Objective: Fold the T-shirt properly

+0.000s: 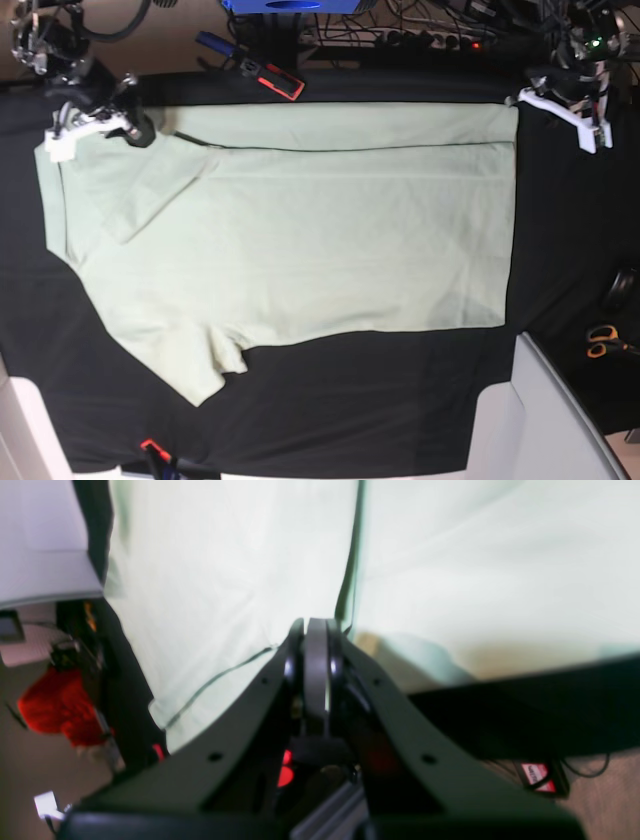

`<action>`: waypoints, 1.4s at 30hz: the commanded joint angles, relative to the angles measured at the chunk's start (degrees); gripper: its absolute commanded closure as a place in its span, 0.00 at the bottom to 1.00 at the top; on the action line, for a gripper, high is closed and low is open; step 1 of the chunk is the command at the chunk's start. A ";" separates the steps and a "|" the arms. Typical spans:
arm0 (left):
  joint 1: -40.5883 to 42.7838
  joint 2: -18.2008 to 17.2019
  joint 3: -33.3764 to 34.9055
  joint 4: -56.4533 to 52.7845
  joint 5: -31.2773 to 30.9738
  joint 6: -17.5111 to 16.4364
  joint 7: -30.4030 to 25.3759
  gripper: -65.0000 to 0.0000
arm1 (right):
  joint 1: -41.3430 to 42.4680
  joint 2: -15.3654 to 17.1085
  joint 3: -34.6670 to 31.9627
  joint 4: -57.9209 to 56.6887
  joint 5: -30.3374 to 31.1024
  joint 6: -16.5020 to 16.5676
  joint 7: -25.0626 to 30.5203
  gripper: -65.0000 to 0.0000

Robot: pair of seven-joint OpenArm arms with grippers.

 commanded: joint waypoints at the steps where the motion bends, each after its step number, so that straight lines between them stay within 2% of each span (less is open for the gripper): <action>1: -0.32 -0.16 0.33 0.48 -0.08 0.12 -1.00 1.00 | 0.19 0.38 -0.13 -0.27 0.26 0.51 0.54 1.00; 4: -2.08 1.16 0.94 -0.57 -0.08 0.12 -1.09 1.00 | 1.15 0.38 -0.31 -3.17 -0.18 0.51 0.63 1.00; 12: -6.39 1.16 1.12 -7.17 0.00 0.12 -1.09 1.00 | 3.70 0.47 -0.40 -9.24 -0.18 0.51 0.72 1.00; 20: -7.88 0.72 1.03 -12.53 0.18 0.12 -1.09 1.00 | 5.55 0.38 -0.40 -9.77 -0.18 0.51 0.54 1.00; 28: -9.20 2.83 0.94 -15.34 10.82 0.12 -7.25 1.00 | 6.95 -0.76 -2.07 -9.85 -0.18 0.51 0.36 1.00; 42: -8.94 3.18 0.59 -14.99 11.17 0.12 -7.51 1.00 | 10.38 -0.85 -4.70 -9.85 -0.18 0.42 0.36 1.00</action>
